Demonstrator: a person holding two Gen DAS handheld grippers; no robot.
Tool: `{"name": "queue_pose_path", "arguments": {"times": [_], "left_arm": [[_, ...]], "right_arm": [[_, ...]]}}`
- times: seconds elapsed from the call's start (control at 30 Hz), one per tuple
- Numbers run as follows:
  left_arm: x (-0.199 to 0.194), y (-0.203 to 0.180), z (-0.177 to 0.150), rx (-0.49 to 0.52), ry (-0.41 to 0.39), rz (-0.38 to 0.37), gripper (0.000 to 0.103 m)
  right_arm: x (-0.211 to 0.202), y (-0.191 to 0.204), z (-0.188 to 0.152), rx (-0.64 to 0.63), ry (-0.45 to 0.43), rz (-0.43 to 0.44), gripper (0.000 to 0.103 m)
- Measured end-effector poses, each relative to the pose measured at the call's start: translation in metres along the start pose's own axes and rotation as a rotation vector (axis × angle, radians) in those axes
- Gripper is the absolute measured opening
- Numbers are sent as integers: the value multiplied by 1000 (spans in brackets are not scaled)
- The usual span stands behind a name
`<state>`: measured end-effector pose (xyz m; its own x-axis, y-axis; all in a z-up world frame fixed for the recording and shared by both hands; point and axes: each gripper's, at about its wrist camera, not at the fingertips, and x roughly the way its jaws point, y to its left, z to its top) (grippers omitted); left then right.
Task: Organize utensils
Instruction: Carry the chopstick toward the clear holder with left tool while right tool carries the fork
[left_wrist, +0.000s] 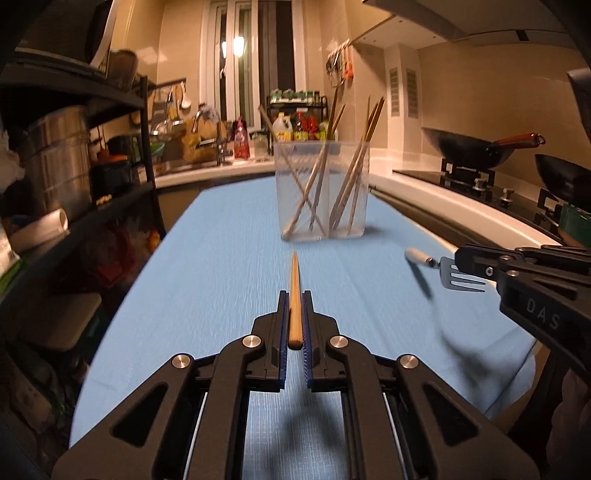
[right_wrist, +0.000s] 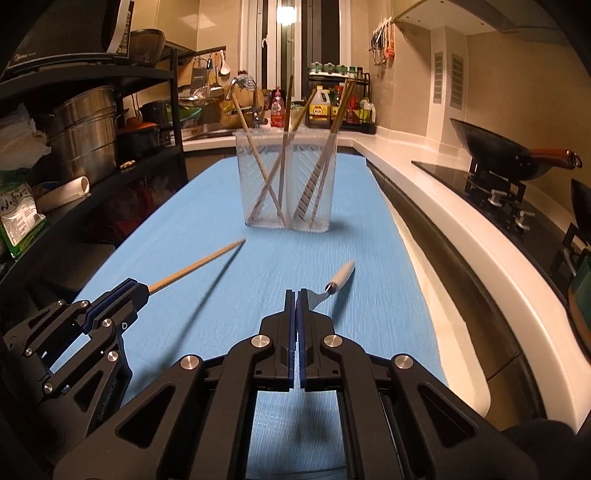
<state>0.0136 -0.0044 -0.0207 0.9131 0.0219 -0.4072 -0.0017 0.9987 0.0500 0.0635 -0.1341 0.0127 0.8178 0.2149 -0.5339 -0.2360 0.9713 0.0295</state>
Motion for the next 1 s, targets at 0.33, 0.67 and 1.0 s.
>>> {"name": "queue_pose_path", "arguments": {"times": [0.33, 0.67, 1.0], "left_arm": [[-33, 2, 50, 34, -149, -12, 6], [-23, 19, 99, -6, -68, -55, 6], [-7, 29, 150, -47, 49, -97, 6]], "right_arm": [[-31, -6, 42, -36, -43, 64, 1], [-47, -11, 92, -30, -74, 88, 1], [-50, -15, 136, -29, -117, 80, 0]]}}
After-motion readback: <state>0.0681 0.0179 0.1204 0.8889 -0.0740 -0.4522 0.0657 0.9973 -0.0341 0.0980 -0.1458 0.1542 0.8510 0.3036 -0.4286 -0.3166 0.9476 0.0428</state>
